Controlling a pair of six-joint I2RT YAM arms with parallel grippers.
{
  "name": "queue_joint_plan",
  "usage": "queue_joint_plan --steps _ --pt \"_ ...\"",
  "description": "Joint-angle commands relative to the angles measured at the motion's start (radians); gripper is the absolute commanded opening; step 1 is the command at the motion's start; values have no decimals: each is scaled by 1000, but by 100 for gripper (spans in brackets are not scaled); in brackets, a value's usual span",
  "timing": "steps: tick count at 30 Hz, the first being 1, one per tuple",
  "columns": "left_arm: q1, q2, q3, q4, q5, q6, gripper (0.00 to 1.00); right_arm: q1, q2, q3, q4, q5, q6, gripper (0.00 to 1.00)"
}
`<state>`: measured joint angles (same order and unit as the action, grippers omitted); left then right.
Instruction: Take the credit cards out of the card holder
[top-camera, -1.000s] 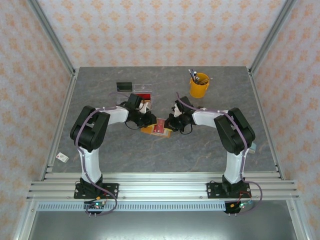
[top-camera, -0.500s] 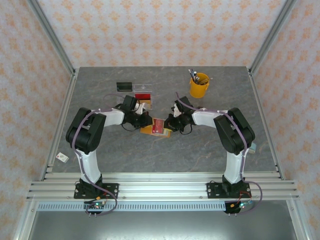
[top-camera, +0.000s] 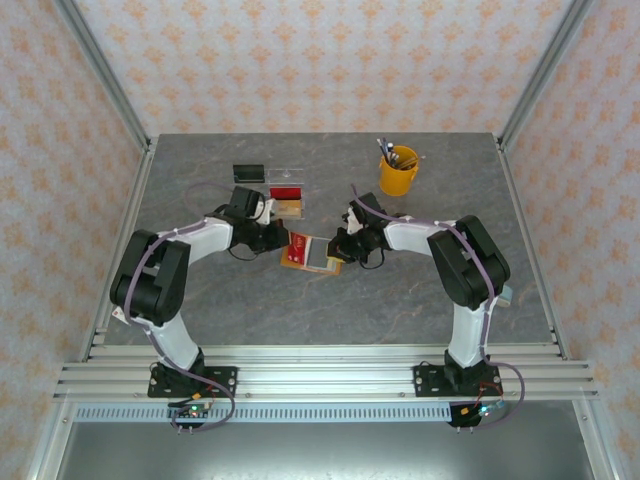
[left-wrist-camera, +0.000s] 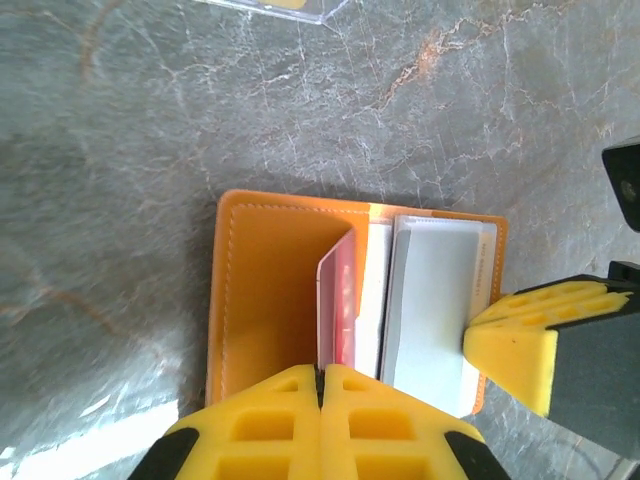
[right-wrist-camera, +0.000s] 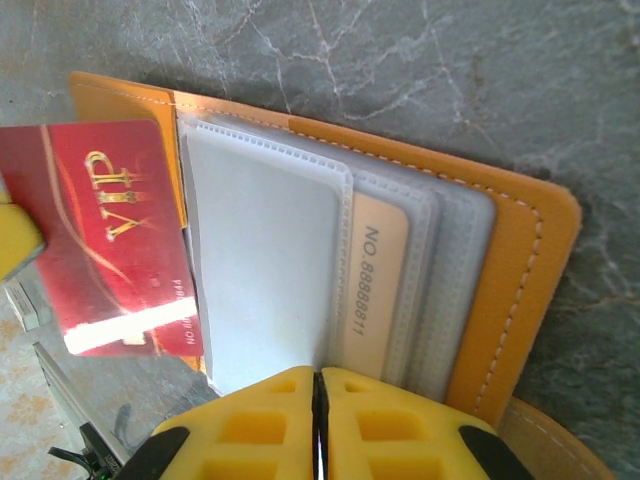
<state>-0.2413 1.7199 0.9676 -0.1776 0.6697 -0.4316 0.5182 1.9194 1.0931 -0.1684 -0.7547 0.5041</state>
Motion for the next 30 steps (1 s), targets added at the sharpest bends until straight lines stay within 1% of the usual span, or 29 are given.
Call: queue_joint_plan --steps 1,5,6,10,13,16,18,19,24,28,30 --pt "11 -89 -22 -64 -88 34 0 4 -1 -27 -150 100 -21 12" --pt "11 -170 -43 -56 -86 2 0 3 -79 -27 -102 74 -2 18" --pt "10 -191 -50 -45 -84 -15 0 3 -102 -28 -82 65 6 20" --pt "10 -272 -78 21 -60 -96 0 3 -187 -57 54 18 64 41" --pt "10 -321 -96 84 -38 -196 0 3 -236 -78 171 -19 134 54" --pt "11 -356 -116 169 -1 -292 0 3 -263 -95 312 -47 235 65" --pt "11 -373 -124 212 11 -354 0 3 -259 -89 377 -67 295 70" --pt "11 -378 -122 227 14 -383 0 3 -250 -83 415 -86 325 72" --pt "10 -380 -118 335 42 -511 0 5 -216 -70 592 -176 475 76" --pt "10 -365 -120 405 52 -587 0 11 -218 -74 694 -215 559 77" --pt "11 -355 -122 428 56 -612 0 14 -221 -74 712 -226 580 76"
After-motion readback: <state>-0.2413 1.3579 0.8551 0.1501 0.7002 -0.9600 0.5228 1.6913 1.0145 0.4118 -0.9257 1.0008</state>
